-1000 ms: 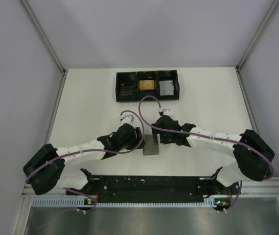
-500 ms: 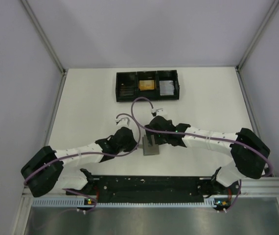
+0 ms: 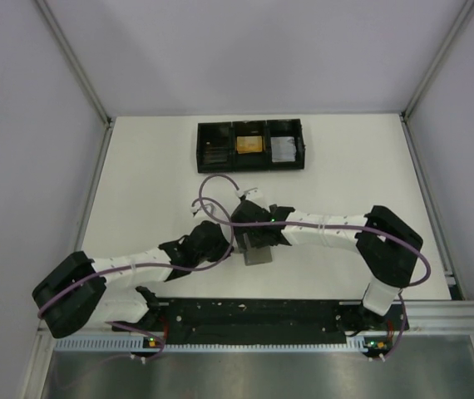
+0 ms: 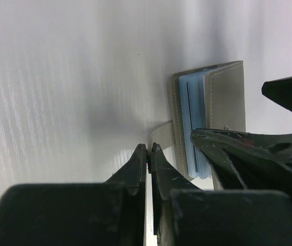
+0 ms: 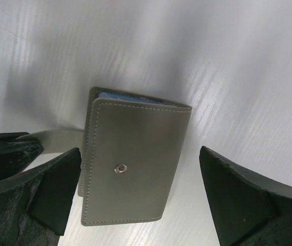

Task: Take the credit cards out of the card holder
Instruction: Open the card holder at the center of the board.

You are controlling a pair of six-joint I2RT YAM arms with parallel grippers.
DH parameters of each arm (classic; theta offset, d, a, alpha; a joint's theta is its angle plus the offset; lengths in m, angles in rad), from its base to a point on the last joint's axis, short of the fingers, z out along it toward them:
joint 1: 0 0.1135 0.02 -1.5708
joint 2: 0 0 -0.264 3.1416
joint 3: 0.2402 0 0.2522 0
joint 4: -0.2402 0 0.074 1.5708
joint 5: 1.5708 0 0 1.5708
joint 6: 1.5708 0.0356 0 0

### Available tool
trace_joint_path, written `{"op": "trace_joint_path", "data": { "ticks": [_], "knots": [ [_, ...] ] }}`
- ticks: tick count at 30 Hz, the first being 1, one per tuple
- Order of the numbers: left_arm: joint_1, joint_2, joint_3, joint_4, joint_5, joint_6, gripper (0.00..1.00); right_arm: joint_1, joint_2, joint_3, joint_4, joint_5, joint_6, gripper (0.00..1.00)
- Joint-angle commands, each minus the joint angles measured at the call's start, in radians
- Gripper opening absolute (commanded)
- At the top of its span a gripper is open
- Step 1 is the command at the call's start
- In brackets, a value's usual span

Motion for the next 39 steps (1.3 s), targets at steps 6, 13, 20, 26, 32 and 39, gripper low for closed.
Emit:
{"op": "trace_joint_path", "data": {
  "ticks": [6, 13, 20, 26, 32, 39],
  "knots": [
    [-0.003, -0.045, -0.021, 0.033, -0.035, -0.008, 0.0, 0.005, -0.041, 0.027, -0.114, 0.137, -0.005, 0.97],
    [-0.002, -0.061, -0.026, 0.01, -0.064, -0.005, 0.0, -0.041, -0.141, -0.03, -0.122, 0.155, -0.015, 0.98],
    [0.004, -0.062, -0.021, -0.007, -0.064, -0.001, 0.0, -0.107, -0.178, -0.111, -0.123, 0.173, -0.027, 0.98],
    [0.008, -0.087, -0.018, -0.024, -0.07, 0.009, 0.0, -0.196, -0.178, -0.2, -0.117, 0.17, -0.019, 0.99],
    [0.008, -0.078, 0.008, -0.028, -0.027, 0.041, 0.0, -0.195, -0.227, -0.173, -0.114, 0.123, -0.044, 0.97],
    [0.006, -0.07, 0.03, -0.027, 0.005, 0.049, 0.0, -0.095, -0.275, -0.041, -0.085, 0.069, -0.12, 0.98]
  ]
}}
